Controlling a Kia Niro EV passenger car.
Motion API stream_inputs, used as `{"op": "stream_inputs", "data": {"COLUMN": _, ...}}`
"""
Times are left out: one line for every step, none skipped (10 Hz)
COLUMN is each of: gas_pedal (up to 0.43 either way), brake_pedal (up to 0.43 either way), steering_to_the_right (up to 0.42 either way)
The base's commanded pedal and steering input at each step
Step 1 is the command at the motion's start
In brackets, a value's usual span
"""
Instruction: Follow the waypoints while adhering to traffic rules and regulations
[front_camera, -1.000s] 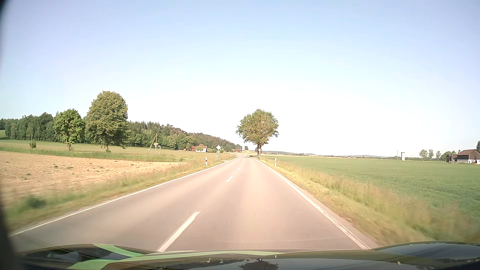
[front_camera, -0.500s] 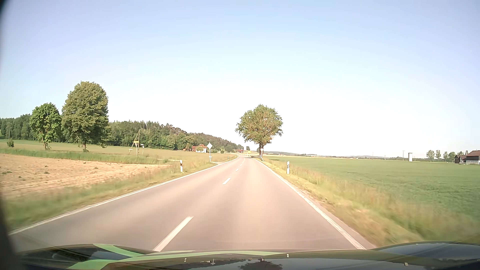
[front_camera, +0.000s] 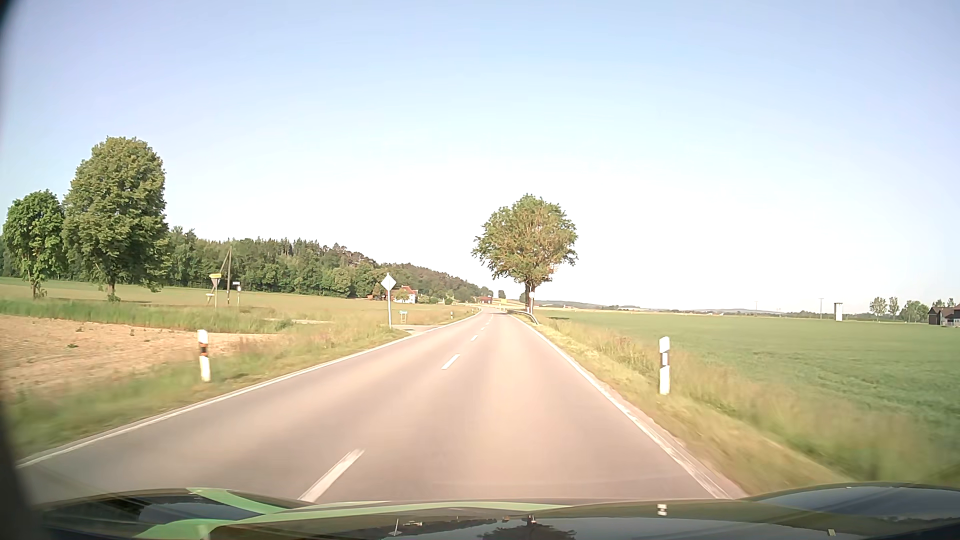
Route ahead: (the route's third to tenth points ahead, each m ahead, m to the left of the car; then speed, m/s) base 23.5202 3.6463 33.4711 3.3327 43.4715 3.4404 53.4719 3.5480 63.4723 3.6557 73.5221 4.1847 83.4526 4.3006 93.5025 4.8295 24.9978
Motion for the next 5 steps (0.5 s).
{"op": "stream_inputs", "data": {"gas_pedal": 0.098, "brake_pedal": 0.0, "steering_to_the_right": -0.006}}
{"op": "stream_inputs", "data": {"gas_pedal": 0.067, "brake_pedal": 0.0, "steering_to_the_right": -0.006}}
{"op": "stream_inputs", "data": {"gas_pedal": 0.067, "brake_pedal": 0.0, "steering_to_the_right": -0.007}}
{"op": "stream_inputs", "data": {"gas_pedal": 0.067, "brake_pedal": 0.0, "steering_to_the_right": -0.006}}
{"op": "stream_inputs", "data": {"gas_pedal": 0.079, "brake_pedal": 0.0, "steering_to_the_right": -0.006}}
